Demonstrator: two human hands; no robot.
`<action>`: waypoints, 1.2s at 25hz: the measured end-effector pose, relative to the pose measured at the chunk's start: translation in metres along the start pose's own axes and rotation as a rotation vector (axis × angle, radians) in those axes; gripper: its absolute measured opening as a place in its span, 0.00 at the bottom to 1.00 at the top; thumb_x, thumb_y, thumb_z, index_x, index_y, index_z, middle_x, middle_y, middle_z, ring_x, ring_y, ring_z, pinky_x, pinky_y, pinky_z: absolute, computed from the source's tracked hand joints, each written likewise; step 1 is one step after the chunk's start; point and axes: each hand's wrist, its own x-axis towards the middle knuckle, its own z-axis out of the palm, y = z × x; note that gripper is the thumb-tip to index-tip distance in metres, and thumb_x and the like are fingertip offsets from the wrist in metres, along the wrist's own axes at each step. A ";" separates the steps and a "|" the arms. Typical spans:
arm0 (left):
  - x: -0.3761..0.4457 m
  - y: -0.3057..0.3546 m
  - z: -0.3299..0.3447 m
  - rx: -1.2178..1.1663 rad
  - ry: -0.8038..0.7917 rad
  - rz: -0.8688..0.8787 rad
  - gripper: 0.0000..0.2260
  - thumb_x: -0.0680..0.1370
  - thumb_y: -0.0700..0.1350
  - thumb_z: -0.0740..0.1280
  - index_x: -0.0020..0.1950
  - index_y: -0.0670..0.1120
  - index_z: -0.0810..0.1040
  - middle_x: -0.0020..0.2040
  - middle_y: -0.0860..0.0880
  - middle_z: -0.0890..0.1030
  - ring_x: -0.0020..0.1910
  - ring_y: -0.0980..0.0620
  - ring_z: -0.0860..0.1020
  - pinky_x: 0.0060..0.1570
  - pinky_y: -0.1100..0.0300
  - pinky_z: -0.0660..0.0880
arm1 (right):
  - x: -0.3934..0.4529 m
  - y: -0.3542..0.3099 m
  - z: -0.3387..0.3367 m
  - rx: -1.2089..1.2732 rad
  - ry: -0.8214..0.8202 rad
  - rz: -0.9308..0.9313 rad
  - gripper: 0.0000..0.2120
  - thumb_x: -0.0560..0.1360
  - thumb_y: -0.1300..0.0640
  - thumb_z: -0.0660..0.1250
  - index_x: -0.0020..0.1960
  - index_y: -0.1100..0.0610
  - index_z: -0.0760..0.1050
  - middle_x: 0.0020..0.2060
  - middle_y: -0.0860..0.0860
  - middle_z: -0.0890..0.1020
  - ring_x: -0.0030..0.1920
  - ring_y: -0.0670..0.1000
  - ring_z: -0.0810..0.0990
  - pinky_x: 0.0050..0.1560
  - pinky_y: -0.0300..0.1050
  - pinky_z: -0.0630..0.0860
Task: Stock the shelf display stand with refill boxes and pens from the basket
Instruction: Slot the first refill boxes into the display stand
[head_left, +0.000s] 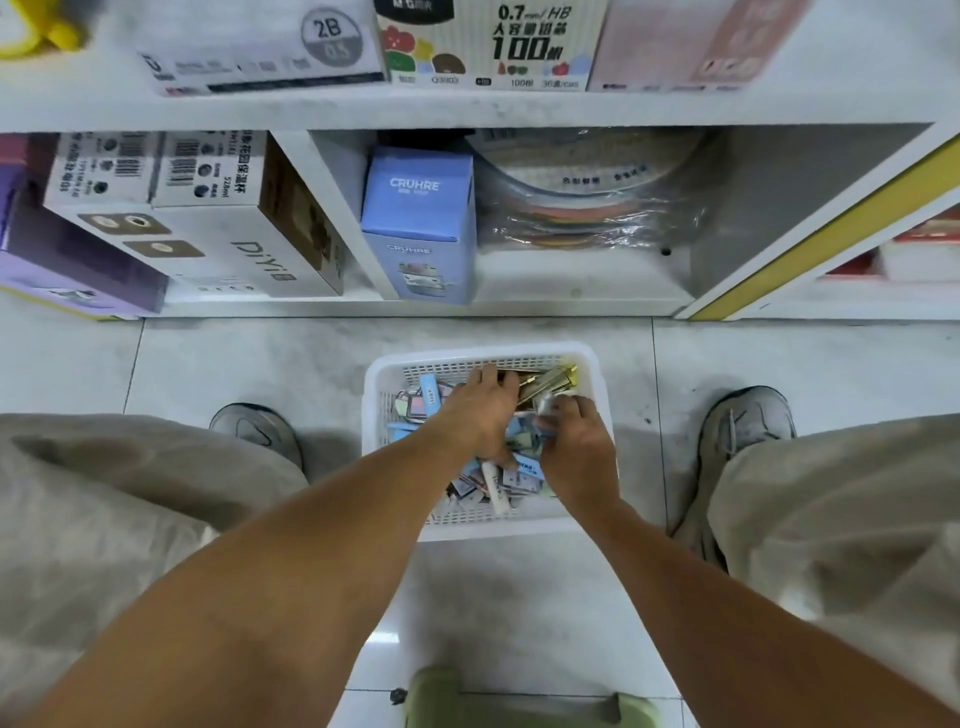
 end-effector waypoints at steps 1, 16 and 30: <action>0.000 -0.001 0.001 -0.033 -0.005 -0.015 0.47 0.60 0.57 0.82 0.70 0.44 0.61 0.66 0.40 0.67 0.66 0.39 0.67 0.63 0.46 0.70 | 0.000 0.000 0.000 0.009 0.016 -0.015 0.11 0.69 0.73 0.69 0.51 0.69 0.79 0.45 0.64 0.81 0.42 0.65 0.81 0.39 0.53 0.81; 0.001 -0.020 0.000 -0.251 0.038 -0.055 0.36 0.71 0.52 0.75 0.74 0.46 0.62 0.66 0.42 0.73 0.65 0.42 0.72 0.63 0.46 0.70 | 0.025 -0.003 -0.010 -0.118 -0.026 0.051 0.18 0.75 0.63 0.56 0.62 0.64 0.75 0.58 0.60 0.78 0.54 0.60 0.78 0.46 0.53 0.80; 0.001 0.014 0.007 -0.044 0.215 -0.099 0.23 0.75 0.44 0.71 0.66 0.38 0.70 0.64 0.37 0.69 0.64 0.39 0.69 0.63 0.51 0.71 | 0.037 -0.015 0.000 -0.116 -0.232 0.227 0.22 0.73 0.67 0.64 0.66 0.67 0.70 0.62 0.62 0.75 0.58 0.62 0.75 0.59 0.53 0.74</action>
